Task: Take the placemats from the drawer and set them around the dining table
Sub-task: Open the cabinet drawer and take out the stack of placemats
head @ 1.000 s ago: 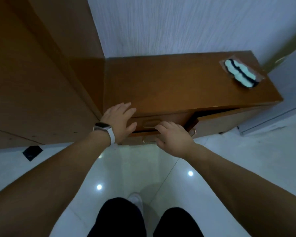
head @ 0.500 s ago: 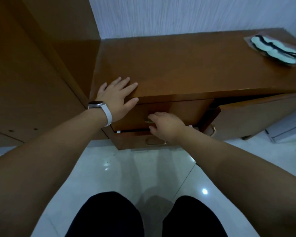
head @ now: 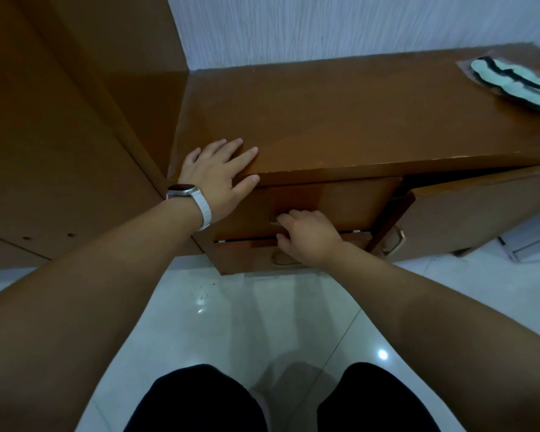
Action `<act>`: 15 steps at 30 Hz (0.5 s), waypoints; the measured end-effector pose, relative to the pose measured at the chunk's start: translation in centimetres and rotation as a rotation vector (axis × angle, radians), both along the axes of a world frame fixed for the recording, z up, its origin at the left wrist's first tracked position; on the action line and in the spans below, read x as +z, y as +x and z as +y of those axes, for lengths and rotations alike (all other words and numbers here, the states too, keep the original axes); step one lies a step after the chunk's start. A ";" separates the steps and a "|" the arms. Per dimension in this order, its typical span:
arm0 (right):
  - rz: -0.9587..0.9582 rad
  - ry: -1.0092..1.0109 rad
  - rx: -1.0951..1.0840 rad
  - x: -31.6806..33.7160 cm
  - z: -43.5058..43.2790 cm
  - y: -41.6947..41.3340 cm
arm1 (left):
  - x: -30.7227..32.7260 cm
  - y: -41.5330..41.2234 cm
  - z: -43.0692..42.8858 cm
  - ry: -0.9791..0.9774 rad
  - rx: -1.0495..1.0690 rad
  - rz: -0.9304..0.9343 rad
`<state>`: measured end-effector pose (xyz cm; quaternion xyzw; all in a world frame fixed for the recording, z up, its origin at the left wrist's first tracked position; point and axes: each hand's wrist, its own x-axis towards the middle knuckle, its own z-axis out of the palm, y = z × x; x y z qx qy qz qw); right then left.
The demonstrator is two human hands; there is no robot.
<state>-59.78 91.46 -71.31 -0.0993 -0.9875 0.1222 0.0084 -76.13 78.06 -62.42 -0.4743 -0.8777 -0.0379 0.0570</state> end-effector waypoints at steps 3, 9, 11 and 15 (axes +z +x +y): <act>0.021 0.031 0.005 -0.4 -0.3 0.5 | -0.1 -0.1 0.0 0.005 0.000 0.008; 0.051 0.010 0.032 -0.3 -1.9 2.8 | -0.3 1.3 -0.5 0.069 0.049 -0.021; 0.065 0.011 0.043 -0.3 -2.5 3.9 | -0.5 2.1 -0.8 0.090 0.064 -0.021; 0.080 0.025 0.046 -0.2 -4.2 6.1 | -0.3 2.9 -0.4 0.074 0.108 -0.052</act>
